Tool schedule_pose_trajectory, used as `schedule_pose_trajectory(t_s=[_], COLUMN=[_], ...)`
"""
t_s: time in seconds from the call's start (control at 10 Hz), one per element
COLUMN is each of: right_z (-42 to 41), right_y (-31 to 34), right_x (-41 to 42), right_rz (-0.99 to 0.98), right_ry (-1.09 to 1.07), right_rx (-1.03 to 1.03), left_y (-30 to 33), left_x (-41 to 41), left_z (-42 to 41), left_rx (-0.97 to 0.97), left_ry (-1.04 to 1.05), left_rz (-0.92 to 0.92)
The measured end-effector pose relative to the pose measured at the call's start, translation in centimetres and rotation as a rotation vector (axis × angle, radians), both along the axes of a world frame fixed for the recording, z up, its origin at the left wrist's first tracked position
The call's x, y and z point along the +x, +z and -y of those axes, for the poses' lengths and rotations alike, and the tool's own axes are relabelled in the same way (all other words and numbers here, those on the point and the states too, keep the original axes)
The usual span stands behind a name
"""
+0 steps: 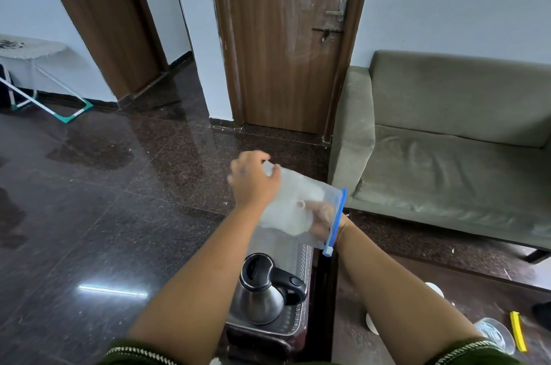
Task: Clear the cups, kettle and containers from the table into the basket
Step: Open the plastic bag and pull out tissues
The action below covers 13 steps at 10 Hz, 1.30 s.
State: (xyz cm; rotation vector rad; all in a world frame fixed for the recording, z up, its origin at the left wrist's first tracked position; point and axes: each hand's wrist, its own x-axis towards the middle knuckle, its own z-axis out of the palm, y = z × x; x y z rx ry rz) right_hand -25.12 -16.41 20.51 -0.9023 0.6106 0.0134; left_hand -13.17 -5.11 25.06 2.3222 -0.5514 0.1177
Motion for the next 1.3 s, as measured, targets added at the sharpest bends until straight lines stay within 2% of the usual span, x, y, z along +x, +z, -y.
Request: schedule_pose_trajectory(t_s=[0.1,0.2,0.4,0.6,0.7,1.0,1.1,1.2,1.3], right_z=[0.6,1.0,1.7,3.0,3.9,7.8,9.4,11.1,11.2], right_y=[-0.3,-0.8,-0.7,-1.3,-1.6,-1.7,-2.0,-2.6,-2.8], right_x=[0.0,-0.1,-0.6,-1.4,-2.0,-5.0,-6.3,-7.2,-7.2], right_rz=[0.057,-0.024,-0.06,-0.144,-0.204,-0.269,-0.299,-0.225,-0.35], right_ry=[-0.099,-0.083,-0.021,-0.105,-0.169,-0.392,-0.383,-0.368,0.13], right_rx=[0.111,0.012,-0.043,-0.16,-0.309,-0.287,-0.294,-0.229,-0.066], left_y=[-1.5,-2.4,-4.3,-6.0,-7.0,-9.3,-9.6,-9.7,-9.4], left_x=[3.1,3.5,2.9,3.2,3.3,3.4,3.7,4.0,3.7], left_z=[-1.9,-2.6,-2.3,-3.1,-3.7,-4.3,-4.3,-4.6,-4.7], left_rx=[0.119,-0.253,-0.421,-0.534,-0.619,-0.603,-0.591,-0.586,-0.586], left_ry=[0.154,0.014,-0.071,-0.113,-0.081,0.071,0.096,0.103,0.092], left_rz=[-0.556,-1.073,-1.04,-0.997,-0.974,-0.729,-0.69,-0.674,-0.734])
